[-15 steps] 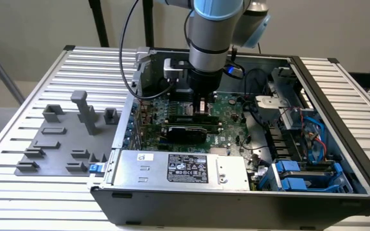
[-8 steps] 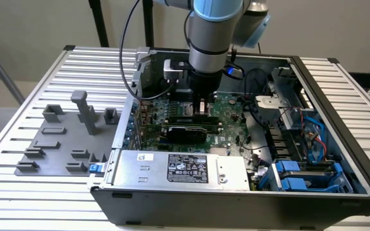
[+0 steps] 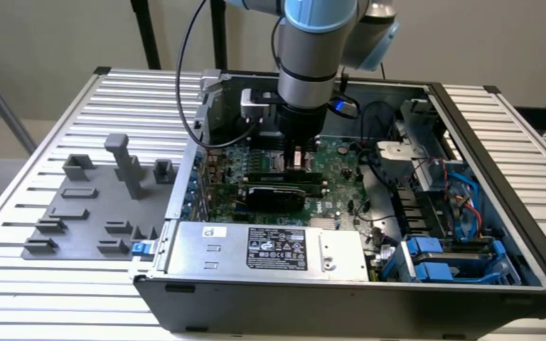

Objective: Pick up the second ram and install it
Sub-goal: 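Insert the second ram into the second slot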

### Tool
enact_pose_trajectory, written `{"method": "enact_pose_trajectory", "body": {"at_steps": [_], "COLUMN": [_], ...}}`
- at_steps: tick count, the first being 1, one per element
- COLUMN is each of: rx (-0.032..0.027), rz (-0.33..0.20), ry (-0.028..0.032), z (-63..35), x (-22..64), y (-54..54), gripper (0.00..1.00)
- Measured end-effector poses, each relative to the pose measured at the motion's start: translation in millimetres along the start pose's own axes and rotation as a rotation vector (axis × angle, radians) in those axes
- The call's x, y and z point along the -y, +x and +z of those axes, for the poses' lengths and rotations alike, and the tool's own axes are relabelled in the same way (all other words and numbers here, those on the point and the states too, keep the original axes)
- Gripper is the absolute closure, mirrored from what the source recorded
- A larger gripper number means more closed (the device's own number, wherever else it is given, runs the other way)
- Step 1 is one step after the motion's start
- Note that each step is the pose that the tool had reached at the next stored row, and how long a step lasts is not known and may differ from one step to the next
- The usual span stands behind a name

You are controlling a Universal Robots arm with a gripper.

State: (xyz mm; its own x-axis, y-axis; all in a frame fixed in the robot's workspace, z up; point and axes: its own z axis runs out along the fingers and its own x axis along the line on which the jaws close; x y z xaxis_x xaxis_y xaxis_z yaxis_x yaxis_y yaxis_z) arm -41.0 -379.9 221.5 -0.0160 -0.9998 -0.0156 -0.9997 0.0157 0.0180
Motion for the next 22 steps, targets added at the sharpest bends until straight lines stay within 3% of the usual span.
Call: {"method": "enact_pose_trajectory", "body": {"at_steps": [11, 14, 15, 22], "rx": [-0.0073, -0.0070, -0.0070, -0.0070], "rz": [0.008, 0.008, 0.008, 0.008], "ry": [0.0001, 0.0003, 0.0003, 0.0003], "z": [2.1, 2.2, 1.9, -13.0], "x": [-0.1, 0.0, 0.0, -1.1], "y": [0.0, -0.1, -0.1, -0.3], "gripper": [0.85, 0.72, 0.72, 0.72]}}
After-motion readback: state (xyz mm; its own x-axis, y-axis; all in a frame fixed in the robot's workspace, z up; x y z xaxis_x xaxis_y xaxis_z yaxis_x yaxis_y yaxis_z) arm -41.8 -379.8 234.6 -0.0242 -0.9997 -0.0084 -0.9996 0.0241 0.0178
